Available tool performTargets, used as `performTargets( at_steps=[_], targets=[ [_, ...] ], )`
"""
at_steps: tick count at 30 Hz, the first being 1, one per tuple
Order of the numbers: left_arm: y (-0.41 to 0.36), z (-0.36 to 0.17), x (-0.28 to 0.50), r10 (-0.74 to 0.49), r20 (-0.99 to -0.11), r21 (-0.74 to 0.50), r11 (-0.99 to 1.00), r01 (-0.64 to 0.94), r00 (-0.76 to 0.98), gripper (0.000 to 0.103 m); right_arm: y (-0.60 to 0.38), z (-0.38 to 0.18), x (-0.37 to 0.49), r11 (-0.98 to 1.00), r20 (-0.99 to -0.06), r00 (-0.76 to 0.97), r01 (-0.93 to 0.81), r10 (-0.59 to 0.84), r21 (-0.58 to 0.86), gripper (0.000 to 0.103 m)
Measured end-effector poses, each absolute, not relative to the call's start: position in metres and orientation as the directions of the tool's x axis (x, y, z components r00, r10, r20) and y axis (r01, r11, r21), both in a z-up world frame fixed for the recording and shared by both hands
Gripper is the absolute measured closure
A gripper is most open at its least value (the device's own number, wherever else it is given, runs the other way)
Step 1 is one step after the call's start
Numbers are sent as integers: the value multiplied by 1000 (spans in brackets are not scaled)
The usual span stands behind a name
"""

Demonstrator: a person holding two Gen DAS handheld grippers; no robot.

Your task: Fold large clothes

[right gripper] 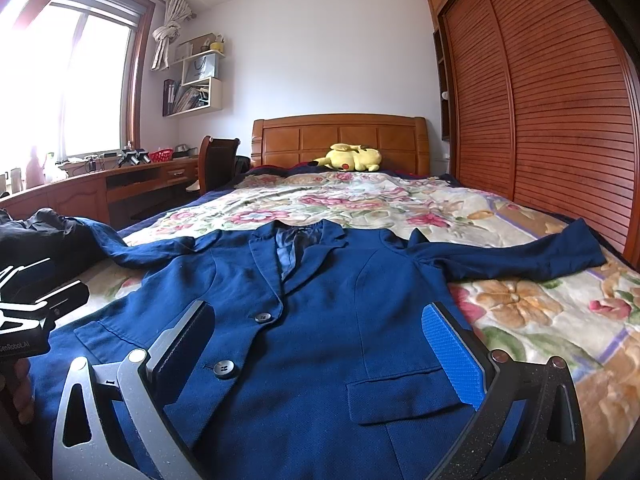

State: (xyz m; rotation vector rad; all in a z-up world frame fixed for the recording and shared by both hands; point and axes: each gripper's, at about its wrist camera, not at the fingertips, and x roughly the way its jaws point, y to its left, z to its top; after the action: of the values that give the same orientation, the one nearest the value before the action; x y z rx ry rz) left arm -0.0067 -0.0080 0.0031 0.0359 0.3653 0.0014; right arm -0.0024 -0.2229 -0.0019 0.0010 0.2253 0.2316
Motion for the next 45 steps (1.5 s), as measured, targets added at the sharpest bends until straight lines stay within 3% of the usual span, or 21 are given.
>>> performTargets(
  at_steps=[45],
  targets=[
    [-7,2,-8,4,-354,35,999,9,935,0,-223,-3,-2,972,-221,947,-229,233,45,0]
  ],
)
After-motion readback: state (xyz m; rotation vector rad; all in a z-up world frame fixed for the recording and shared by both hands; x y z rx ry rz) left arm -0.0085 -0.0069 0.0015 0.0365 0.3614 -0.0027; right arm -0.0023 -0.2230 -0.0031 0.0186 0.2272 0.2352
